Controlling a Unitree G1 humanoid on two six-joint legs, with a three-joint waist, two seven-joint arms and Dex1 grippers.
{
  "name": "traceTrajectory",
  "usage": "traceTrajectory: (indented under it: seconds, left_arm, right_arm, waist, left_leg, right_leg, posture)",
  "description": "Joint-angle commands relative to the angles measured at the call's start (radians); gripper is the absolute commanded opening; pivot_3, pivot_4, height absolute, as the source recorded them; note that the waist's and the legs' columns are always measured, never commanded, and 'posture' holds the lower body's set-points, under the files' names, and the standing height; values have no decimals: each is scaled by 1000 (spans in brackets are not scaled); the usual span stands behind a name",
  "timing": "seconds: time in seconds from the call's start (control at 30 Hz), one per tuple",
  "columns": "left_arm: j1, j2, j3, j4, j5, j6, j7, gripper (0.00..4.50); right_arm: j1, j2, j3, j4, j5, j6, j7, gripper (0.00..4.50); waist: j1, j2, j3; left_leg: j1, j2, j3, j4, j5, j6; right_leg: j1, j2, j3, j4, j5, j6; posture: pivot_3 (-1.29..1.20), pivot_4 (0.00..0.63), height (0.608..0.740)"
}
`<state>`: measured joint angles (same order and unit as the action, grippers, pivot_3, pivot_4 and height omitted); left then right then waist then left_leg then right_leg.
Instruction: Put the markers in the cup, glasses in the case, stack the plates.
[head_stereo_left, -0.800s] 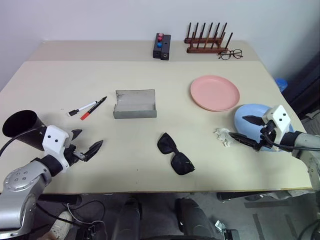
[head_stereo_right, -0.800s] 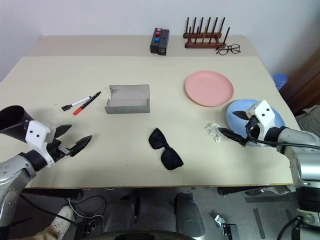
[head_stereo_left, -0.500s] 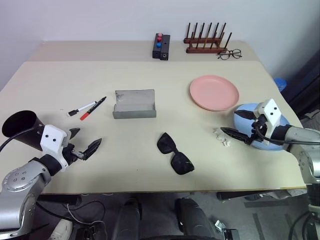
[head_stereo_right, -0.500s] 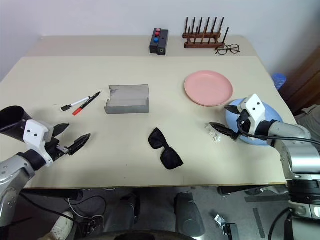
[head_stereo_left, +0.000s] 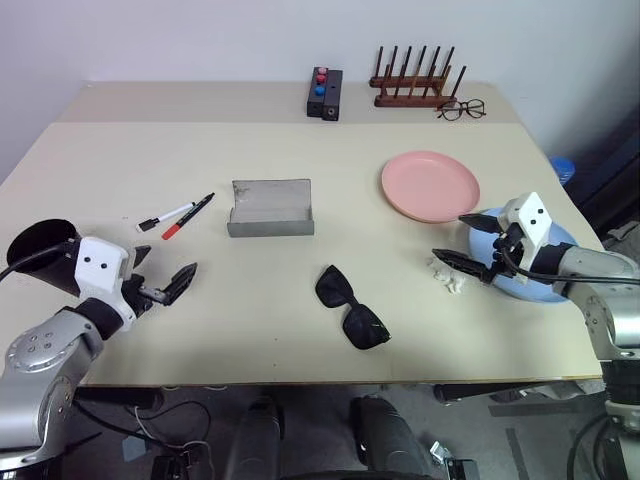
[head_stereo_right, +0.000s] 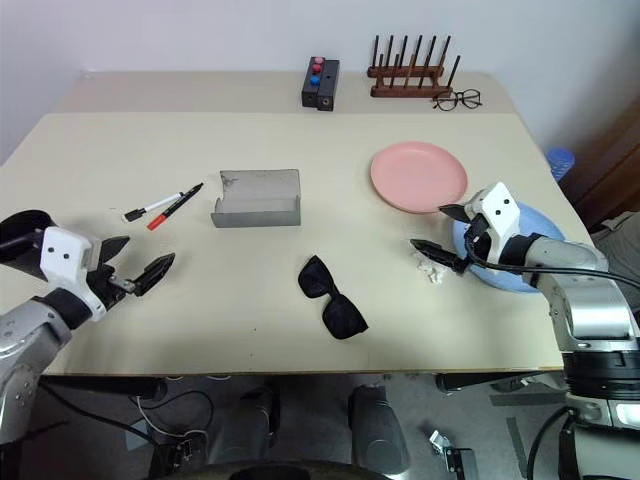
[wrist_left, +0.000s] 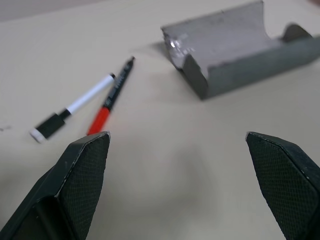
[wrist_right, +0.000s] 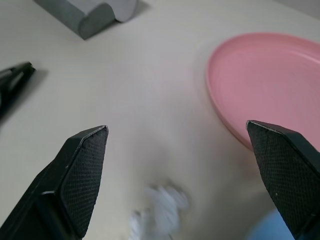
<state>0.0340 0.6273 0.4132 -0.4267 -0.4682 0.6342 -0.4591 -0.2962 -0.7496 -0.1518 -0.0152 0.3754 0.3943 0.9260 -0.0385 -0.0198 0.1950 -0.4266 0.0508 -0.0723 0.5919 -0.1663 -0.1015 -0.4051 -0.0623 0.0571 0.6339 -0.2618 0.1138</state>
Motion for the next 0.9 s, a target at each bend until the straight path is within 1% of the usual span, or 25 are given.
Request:
traceTrajectory:
  seconds: [0.03, 0.1, 0.2, 0.3, 0.4, 0.63, 0.77, 0.9]
  left_arm:
    - [-111, 24, -59, 44, 32, 69, 50, 4463]
    - [-212, 28, -95, 117, 60, 102, 80, 4463]
    - [-344, 23, -116, 245, 94, 170, 144, 4463]
    - [-475, 21, -166, 371, 124, 236, 168, 4463]
    - [-571, 17, -216, 464, 155, 279, 177, 4463]
    - [-727, 5, -278, 663, 188, 342, 149, 4463]
    - [-776, -8, -292, 722, 188, 364, 124, 4463]
    - [-833, -22, -310, 808, 204, 414, 121, 4463]
  right_arm:
    - [-4, 14, 0, -75, 17, -3, -13, 4500]
    - [1, 26, -3, -102, 31, 12, -21, 4500]
    - [10, 38, -11, -121, 46, 27, -36, 4500]
    - [19, 44, -4, -112, 45, 17, -38, 4500]
    - [22, 52, 1, -113, 50, 11, -36, 4500]
    - [10, 79, 28, -153, 83, 38, -17, 4500]
    - [-1, 90, 53, -181, 93, 53, -10, 4500]
    - [-56, 114, 67, -214, 131, 87, -17, 4500]
  waist:
    - [2, 0, 0]
    - [4, 0, 0]
    - [3, 0, 0]
    - [0, 0, 0]
    - [-1, 0, 0]
    - [-3, 0, 0]
    - [-3, 0, 0]
    - [-3, 0, 0]
  left_leg:
    - [0, 0, 0, 0, 0, 0]
    - [0, 0, 0, 0, 0, 0]
    - [0, 0, -1, 1, 0, 0]
    - [0, 0, -1, 0, 0, 0]
    - [0, 0, -1, 0, 0, 0]
    - [0, 0, -1, 0, 0, 0]
    - [0, 0, -1, 0, 0, 0]
    - [0, 0, -1, 0, 0, 0]
  right_leg:
    - [0, 0, 0, 0, 0, 0]
    - [0, 0, 0, 0, 0, 0]
    - [0, 0, 0, 0, 1, 1]
    - [0, 1, 0, 1, 1, 2]
    - [0, 1, 0, 1, 1, 3]
    - [0, 1, 0, 1, 2, 6]
    - [0, 1, 0, 2, 2, 6]
    - [0, 1, 0, 2, 2, 6]
  posture:
    - [0, 150, 740]
    - [0, 150, 740]
    - [0, 150, 740]
    - [0, 150, 740]
    - [0, 150, 740]
    - [0, 150, 740]
    - [0, 150, 740]
    - [0, 150, 740]
